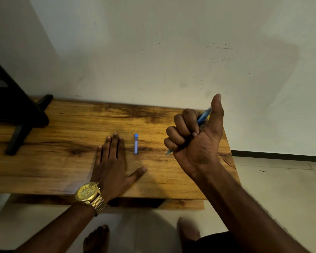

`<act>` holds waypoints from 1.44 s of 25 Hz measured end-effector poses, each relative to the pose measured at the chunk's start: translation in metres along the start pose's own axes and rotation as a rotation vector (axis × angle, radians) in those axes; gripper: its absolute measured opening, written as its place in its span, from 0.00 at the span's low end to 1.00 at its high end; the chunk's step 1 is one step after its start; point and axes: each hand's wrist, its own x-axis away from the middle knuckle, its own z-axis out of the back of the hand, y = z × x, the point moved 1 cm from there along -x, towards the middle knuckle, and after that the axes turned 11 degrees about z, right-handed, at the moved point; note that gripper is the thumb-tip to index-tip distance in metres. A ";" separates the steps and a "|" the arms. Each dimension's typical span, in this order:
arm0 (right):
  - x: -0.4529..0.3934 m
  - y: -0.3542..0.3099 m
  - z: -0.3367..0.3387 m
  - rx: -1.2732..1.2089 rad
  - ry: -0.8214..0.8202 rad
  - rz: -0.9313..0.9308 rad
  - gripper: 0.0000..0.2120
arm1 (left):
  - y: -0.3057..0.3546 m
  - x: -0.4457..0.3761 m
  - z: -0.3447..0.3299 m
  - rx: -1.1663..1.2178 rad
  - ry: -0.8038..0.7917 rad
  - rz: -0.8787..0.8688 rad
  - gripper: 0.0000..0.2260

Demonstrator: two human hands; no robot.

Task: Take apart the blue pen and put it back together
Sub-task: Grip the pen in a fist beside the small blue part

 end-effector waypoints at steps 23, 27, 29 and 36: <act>0.002 0.002 -0.003 0.074 -0.005 -0.009 0.33 | -0.003 -0.002 -0.003 0.009 -0.007 0.000 0.60; 0.002 0.002 -0.003 0.078 -0.010 0.008 0.30 | -0.001 0.000 -0.001 0.005 0.003 -0.003 0.60; 0.003 0.003 -0.004 0.034 -0.039 -0.021 0.31 | -0.001 0.000 -0.001 0.011 0.010 0.000 0.60; 0.003 0.004 -0.003 -0.046 -0.107 -0.016 0.27 | 0.001 0.000 0.002 0.011 0.003 0.012 0.60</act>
